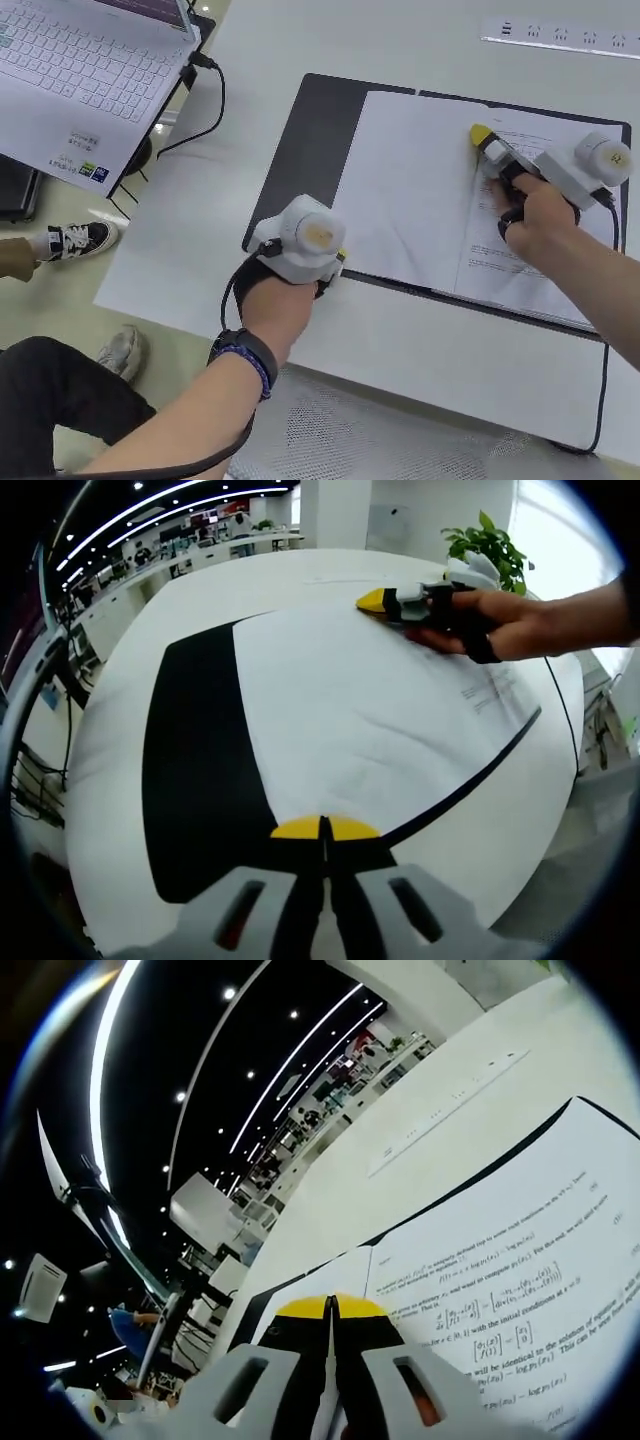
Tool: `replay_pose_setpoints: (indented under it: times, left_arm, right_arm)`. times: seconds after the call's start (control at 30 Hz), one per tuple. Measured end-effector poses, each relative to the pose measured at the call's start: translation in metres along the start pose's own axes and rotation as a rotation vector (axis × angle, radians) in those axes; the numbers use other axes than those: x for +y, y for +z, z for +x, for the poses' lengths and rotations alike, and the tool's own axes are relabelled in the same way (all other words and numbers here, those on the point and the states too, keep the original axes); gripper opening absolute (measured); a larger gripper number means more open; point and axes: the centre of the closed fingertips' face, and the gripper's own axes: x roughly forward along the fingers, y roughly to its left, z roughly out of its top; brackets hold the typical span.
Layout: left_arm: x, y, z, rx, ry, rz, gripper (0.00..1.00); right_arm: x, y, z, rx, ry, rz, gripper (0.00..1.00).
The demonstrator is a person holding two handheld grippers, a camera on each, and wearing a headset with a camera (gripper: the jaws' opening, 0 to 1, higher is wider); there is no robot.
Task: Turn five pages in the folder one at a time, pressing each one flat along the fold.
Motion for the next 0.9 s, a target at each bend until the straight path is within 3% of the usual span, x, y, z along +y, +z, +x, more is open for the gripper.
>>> replay_pose_setpoints:
  times: [0.43, 0.63, 0.9]
  left_arm:
    - [-0.001, 0.002, 0.0, -0.009, -0.009, -0.006, 0.0]
    - [-0.001, 0.002, 0.0, -0.012, -0.009, -0.011, 0.0]
    - [-0.001, 0.002, 0.0, -0.009, -0.009, -0.015, 0.0]
  right_arm:
    - [-0.016, 0.021, 0.024, -0.065, -0.034, 0.068, 0.0]
    - [-0.024, 0.028, 0.039, -0.05, -0.039, 0.049, 0.0]
    - [-0.021, 0.02, 0.032, -0.029, -0.012, 0.006, 0.0]
